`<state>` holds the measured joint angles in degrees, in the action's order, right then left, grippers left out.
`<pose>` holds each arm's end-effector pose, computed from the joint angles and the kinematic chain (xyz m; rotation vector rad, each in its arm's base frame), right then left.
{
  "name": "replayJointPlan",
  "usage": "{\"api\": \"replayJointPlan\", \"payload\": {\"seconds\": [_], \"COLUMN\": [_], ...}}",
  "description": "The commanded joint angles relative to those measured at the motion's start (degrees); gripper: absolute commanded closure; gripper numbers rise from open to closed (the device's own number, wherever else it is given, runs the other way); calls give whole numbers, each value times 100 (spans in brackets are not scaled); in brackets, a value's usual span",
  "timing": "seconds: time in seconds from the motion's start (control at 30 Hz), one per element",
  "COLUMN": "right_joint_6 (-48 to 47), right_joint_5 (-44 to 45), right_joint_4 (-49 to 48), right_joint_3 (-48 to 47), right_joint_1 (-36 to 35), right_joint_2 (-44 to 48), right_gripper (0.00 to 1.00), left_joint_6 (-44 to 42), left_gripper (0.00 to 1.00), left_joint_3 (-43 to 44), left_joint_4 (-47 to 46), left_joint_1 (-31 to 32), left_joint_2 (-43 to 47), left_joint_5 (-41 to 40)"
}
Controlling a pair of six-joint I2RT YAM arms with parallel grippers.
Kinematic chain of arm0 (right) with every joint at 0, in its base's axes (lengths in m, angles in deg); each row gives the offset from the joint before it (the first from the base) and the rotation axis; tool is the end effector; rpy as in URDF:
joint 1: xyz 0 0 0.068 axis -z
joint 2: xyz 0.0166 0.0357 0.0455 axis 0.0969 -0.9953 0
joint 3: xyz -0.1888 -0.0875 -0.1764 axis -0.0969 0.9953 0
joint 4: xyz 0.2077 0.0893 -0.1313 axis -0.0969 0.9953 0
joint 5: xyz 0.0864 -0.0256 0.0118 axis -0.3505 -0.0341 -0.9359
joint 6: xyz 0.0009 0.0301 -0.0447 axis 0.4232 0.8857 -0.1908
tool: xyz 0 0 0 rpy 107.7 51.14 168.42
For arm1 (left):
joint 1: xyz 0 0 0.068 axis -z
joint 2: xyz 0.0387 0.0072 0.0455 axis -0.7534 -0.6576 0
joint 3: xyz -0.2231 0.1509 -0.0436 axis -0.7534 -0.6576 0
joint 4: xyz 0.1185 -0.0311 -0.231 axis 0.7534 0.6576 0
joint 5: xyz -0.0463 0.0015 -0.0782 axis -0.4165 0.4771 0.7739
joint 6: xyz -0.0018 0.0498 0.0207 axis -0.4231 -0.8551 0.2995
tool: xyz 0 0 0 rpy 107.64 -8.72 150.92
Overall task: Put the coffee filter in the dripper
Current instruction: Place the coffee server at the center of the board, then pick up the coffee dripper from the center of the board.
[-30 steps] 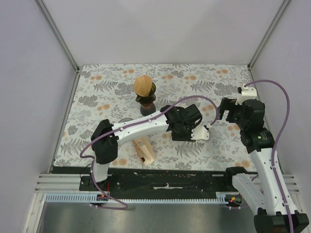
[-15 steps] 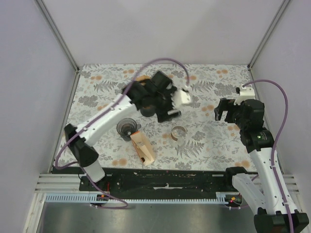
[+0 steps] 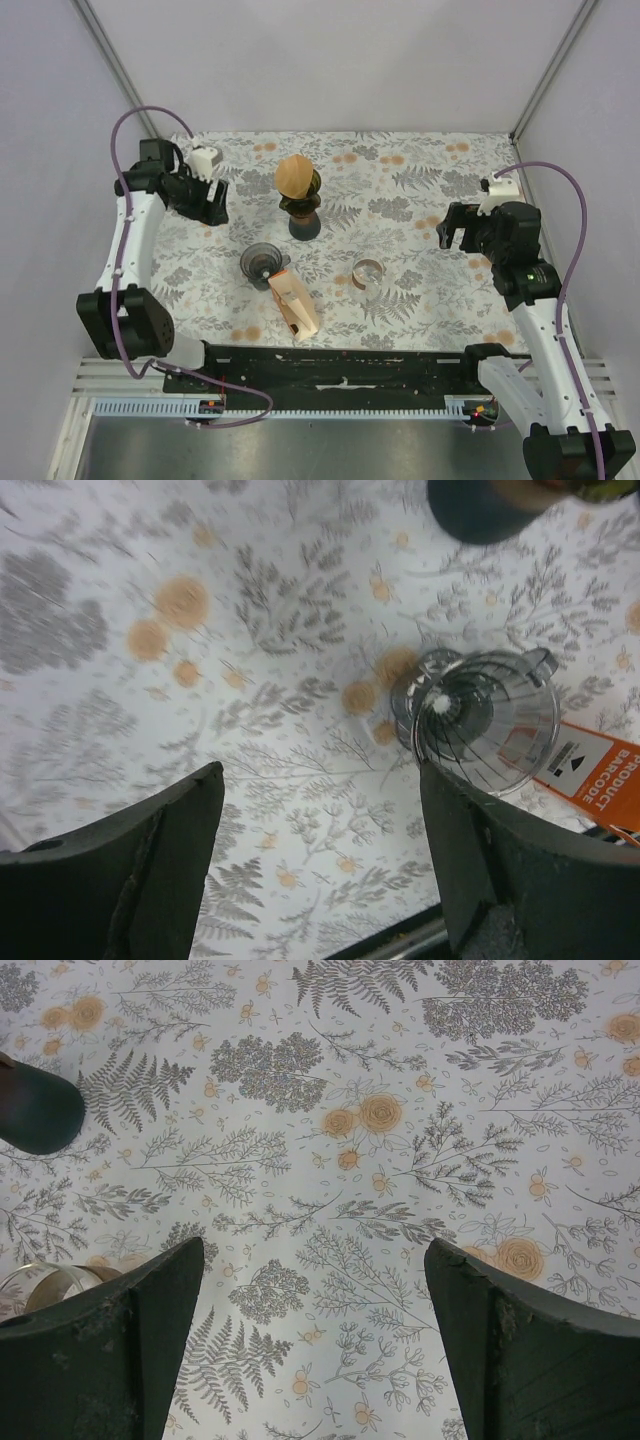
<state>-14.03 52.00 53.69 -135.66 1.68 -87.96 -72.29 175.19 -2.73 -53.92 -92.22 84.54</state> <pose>0.1760 0.0152 0.3254 -0.0207 2.0389 0.1998 0.2896 0.0117 0.3602 0.6212 2.3636 -0.2581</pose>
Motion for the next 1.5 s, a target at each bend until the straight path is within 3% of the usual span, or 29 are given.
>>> {"api": "replayJointPlan", "payload": {"seconds": [0.0,0.13,0.27,0.43,0.57,0.7,0.83,1.13,1.33,1.4,1.47], "right_joint_6": [-66,-84,-84,-84,-92,-101,-101,-102,828,1128,1164], "right_joint_5": [-105,-96,-114,-114,-131,-166,-193,-482,-1395,-1345,-785], "right_joint_4": [-221,-230,-229,-221,-230,-238,-238,-186,-509,-712,-827], "right_joint_3": [19,54,54,90,72,81,81,-129,-709,-903,-1210], "right_joint_1": [19,28,19,19,19,28,19,19,-112,-567,-1470], "right_joint_2": [16,51,25,86,69,60,86,139,87,-1,-194], "right_gripper": [2,2,2,2,2,2,2,2,16,19,20], "left_joint_6": [393,577,736,859,719,701,736,525,1183,1324,1456], "left_gripper": [13,11,12,35,37,60,98,98,98,98,98], "left_joint_3": [-976,-1583,-1873,-2006,-2076,-2041,-1761,-689,339,726,955], "left_joint_4": [-385,-912,-1308,-1528,-1493,-1362,-1037,27,106,299,449], "left_joint_1": [20,204,784,864,891,891,689,-1332,-1325,-1027,-414], "left_joint_2": [-394,-447,-587,-947,-1123,-1238,-1159,-124,809,897,942], "left_joint_5": [430,528,-42,-255,-219,17,211,1081,1519,1521,1337]}}
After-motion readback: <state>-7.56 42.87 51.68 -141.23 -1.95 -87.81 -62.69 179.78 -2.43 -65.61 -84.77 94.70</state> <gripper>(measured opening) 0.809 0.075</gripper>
